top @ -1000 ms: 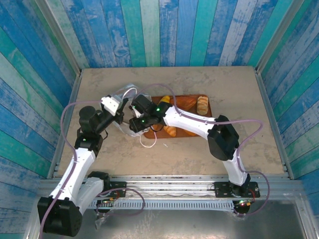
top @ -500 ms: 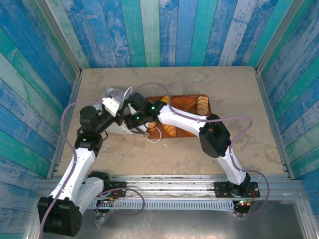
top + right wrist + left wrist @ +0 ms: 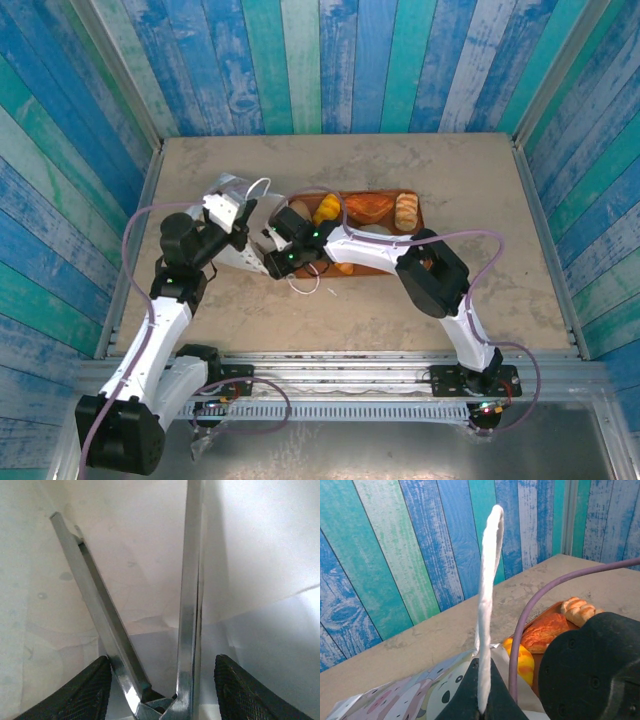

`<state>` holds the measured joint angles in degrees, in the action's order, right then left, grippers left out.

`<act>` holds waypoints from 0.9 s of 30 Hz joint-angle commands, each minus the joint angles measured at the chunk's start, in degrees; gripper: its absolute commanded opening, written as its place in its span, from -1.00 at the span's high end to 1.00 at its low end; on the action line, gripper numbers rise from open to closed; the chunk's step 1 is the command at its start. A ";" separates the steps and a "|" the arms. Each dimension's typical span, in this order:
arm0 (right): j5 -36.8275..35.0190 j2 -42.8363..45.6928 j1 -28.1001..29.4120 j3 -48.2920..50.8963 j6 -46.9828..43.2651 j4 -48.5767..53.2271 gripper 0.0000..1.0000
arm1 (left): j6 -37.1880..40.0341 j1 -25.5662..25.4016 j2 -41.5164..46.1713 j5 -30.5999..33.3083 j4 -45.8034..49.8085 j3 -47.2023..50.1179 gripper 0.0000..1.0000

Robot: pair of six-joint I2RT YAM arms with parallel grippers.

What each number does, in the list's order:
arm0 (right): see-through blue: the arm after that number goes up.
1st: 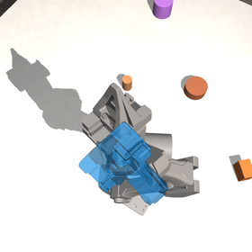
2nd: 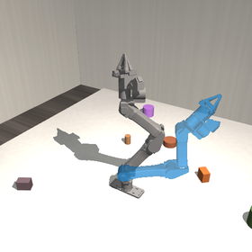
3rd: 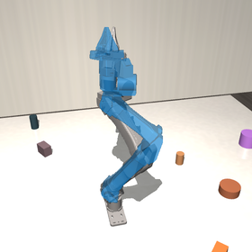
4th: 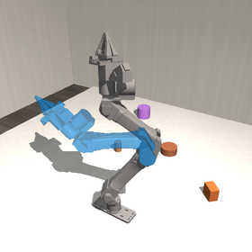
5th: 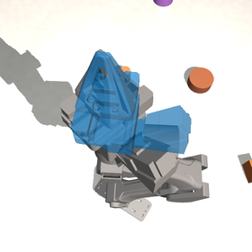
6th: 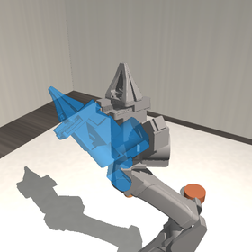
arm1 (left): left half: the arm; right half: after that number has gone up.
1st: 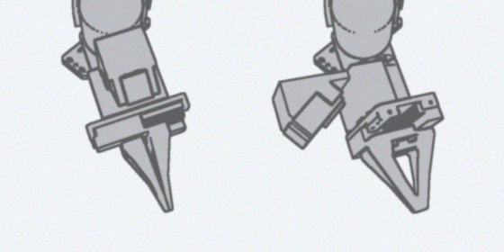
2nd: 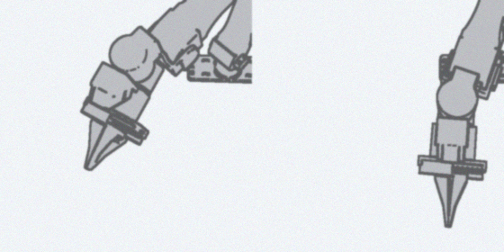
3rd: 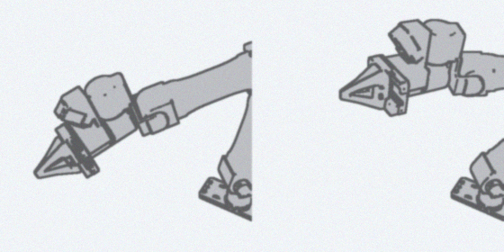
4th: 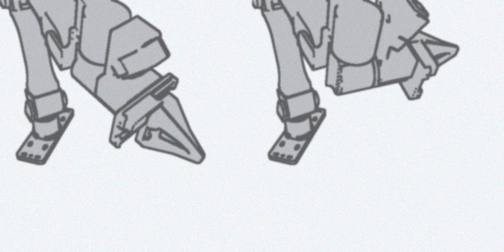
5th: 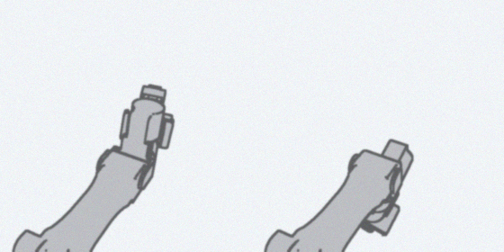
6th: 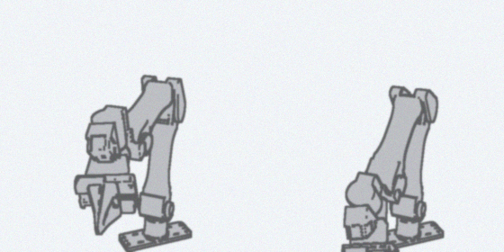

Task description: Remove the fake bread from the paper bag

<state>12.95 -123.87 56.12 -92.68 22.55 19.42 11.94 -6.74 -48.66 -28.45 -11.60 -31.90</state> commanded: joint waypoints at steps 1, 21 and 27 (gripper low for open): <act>1.22 0.91 1.04 -0.96 -3.18 -0.54 -0.16 | -0.96 -0.02 0.73 0.68 -3.26 -1.14 0.99; -7.52 -10.64 3.19 -13.36 -12.61 -0.32 -0.21 | -0.63 -0.02 1.51 -4.33 -2.38 -0.76 0.99; -8.09 -14.55 3.20 -17.73 -13.79 2.12 -0.29 | -0.77 -0.02 1.63 -4.47 -2.37 -0.53 0.99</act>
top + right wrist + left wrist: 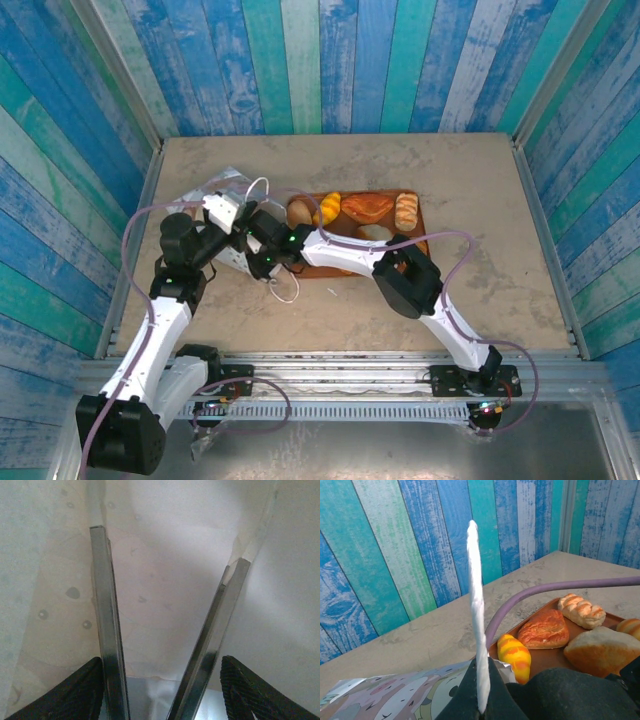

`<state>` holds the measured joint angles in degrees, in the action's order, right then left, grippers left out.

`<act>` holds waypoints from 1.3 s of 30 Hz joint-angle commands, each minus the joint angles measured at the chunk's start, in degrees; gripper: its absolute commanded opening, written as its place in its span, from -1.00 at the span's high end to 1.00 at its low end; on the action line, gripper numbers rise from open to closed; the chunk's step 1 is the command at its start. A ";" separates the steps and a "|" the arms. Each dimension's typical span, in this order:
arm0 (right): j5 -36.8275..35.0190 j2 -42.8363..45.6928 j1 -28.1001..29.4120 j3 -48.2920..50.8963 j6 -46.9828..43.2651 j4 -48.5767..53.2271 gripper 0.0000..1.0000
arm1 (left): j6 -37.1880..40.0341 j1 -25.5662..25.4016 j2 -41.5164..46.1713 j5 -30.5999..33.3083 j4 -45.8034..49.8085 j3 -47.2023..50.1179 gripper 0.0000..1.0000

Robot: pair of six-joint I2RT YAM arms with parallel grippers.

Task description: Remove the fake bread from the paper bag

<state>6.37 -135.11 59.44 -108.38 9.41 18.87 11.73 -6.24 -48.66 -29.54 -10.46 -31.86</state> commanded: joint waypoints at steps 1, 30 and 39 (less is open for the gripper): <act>-1.62 -3.94 -0.08 -2.57 -1.00 3.13 -0.29 | -0.51 -0.54 1.64 -3.42 -3.53 -0.64 0.99; -3.05 2.71 -1.48 -3.28 -0.94 7.53 0.99 | 1.22 -0.53 3.04 -0.39 -5.25 1.22 0.99; -2.95 11.69 -1.99 5.35 0.42 8.03 0.98 | 3.28 -0.52 5.16 2.34 -6.33 3.64 0.99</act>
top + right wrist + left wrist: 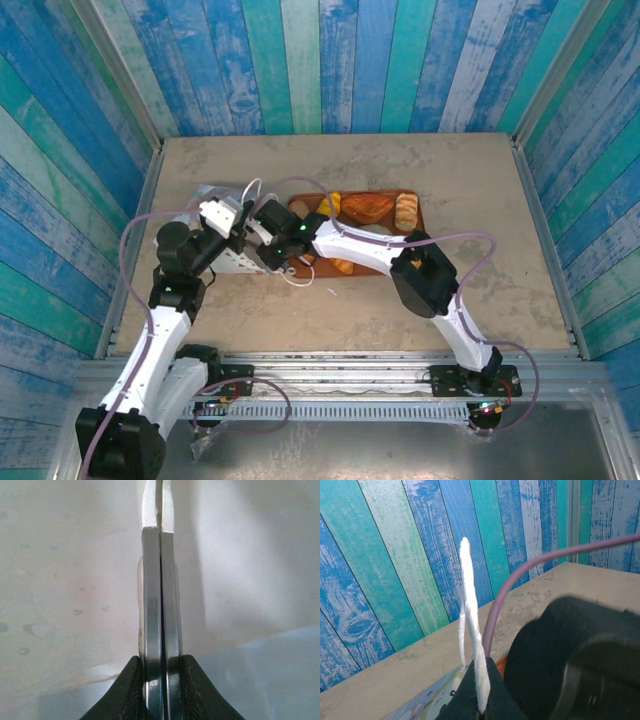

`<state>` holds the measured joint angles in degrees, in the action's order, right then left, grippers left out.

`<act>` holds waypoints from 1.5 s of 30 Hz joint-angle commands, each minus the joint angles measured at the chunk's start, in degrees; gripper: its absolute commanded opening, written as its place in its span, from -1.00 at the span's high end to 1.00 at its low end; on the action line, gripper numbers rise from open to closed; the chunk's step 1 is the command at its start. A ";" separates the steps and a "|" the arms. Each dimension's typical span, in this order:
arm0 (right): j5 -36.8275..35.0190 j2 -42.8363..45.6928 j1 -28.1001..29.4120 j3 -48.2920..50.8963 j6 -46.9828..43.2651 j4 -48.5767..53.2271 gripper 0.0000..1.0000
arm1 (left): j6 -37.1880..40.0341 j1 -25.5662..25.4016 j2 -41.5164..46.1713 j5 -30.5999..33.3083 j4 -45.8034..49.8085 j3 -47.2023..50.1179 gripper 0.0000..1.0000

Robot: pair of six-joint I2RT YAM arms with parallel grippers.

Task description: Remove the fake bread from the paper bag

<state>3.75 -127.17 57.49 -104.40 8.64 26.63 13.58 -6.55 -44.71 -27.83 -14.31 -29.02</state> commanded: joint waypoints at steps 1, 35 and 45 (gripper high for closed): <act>-0.27 4.39 0.03 1.55 1.50 0.65 0.99 | 1.62 -0.23 1.18 0.28 -2.51 0.80 0.99; 15.37 24.39 -7.36 17.76 11.60 5.52 0.96 | 20.05 3.42 -11.35 -21.45 12.46 -12.59 1.00; 13.38 27.76 -8.63 19.80 12.35 4.96 0.99 | 33.45 3.41 -12.29 -19.74 20.08 -14.13 1.00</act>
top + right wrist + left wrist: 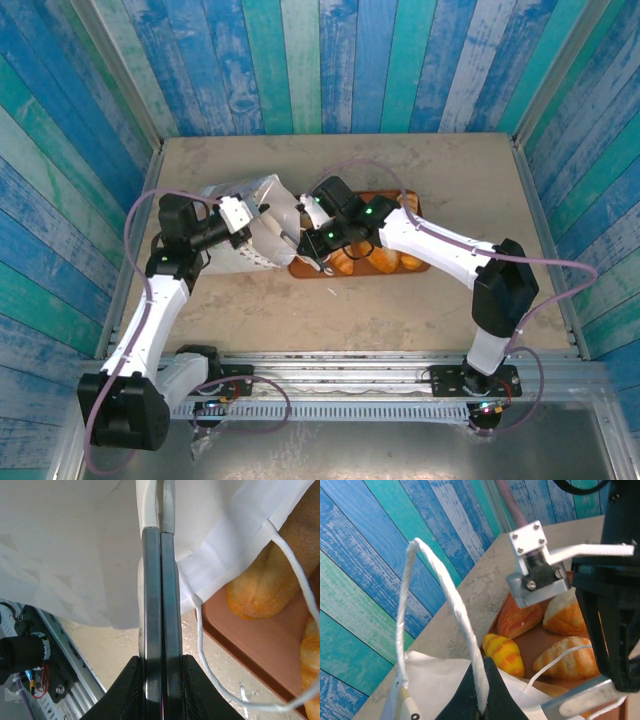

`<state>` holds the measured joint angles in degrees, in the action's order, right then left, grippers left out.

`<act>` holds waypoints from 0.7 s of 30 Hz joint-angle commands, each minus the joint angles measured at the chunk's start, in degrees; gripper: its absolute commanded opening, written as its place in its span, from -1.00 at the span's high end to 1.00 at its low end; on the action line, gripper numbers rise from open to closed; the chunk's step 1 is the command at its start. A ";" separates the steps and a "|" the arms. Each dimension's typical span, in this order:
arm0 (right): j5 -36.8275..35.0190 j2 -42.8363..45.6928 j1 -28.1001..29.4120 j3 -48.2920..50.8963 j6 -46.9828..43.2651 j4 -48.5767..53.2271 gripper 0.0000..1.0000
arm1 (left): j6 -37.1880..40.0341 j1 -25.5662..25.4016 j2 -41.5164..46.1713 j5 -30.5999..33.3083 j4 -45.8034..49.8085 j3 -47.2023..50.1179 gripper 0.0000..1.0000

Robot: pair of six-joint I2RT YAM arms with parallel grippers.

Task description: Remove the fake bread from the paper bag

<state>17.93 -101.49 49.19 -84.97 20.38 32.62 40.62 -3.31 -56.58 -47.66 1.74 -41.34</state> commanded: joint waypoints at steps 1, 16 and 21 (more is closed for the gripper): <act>-1.14 2.02 -0.35 0.37 0.71 -1.05 0.98 | 7.77 0.23 -0.38 -0.06 4.79 -2.05 1.00; 8.27 -5.39 0.81 -1.14 5.31 -5.15 0.85 | 23.66 0.22 -6.21 -11.86 19.46 -8.98 1.00; 13.52 -8.69 -0.13 -2.11 6.84 -9.13 0.76 | 26.92 0.10 -7.20 -13.19 24.71 -9.62 1.00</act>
<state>26.24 -108.66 49.54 -85.08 25.52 27.70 63.96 -3.31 -63.00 -58.04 21.17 -50.00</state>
